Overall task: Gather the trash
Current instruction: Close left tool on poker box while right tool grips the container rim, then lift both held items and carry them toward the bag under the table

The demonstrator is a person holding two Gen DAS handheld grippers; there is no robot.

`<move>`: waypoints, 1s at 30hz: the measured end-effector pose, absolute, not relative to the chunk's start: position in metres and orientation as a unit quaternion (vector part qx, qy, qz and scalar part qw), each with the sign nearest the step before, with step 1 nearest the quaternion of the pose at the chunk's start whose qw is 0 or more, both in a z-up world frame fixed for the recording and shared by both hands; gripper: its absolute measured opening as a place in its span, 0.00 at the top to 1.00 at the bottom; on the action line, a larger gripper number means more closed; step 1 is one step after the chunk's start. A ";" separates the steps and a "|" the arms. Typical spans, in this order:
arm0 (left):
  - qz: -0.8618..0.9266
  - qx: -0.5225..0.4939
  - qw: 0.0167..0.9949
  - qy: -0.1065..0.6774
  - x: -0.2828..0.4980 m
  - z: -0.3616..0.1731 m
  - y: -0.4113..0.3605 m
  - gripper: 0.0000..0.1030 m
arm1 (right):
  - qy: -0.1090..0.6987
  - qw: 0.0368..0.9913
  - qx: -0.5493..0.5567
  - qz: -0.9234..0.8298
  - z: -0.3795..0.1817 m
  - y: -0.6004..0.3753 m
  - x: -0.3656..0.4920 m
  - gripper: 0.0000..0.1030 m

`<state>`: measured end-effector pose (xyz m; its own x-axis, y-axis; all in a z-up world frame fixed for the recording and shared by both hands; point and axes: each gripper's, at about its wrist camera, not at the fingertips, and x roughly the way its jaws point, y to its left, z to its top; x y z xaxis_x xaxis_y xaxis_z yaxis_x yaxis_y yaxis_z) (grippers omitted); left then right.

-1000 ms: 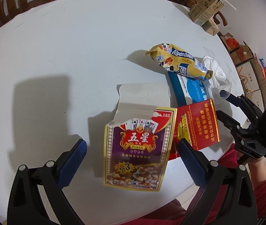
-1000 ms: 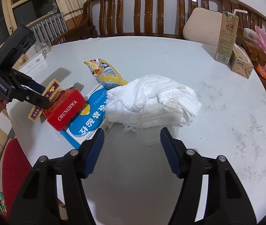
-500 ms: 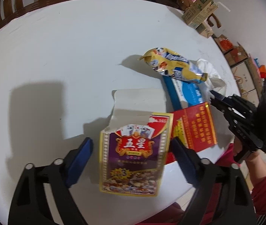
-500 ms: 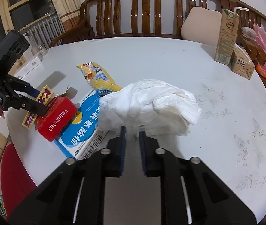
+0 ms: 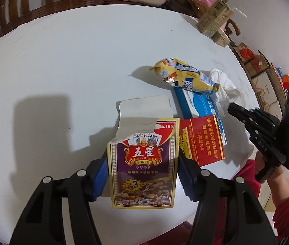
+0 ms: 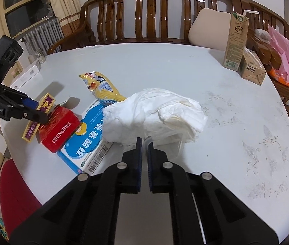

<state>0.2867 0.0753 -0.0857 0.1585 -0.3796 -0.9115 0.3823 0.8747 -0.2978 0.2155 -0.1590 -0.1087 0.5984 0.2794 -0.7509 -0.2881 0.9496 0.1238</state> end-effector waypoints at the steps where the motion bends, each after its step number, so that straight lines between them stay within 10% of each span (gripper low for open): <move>1: -0.245 -0.003 0.762 0.600 0.288 -0.086 0.077 0.43 | 0.418 0.895 -0.005 0.157 -0.107 -0.159 0.214 0.94; 30: -0.183 -0.012 0.808 0.559 0.243 -0.025 0.101 0.43 | 0.354 0.926 -0.011 0.133 -0.029 -0.171 0.166 0.94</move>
<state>0.2433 0.1009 -0.0247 0.3073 -0.3097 -0.8998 0.2830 0.9325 -0.2243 0.1655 -0.1707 -0.0291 0.7146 0.2385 -0.6576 -0.2539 0.9644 0.0739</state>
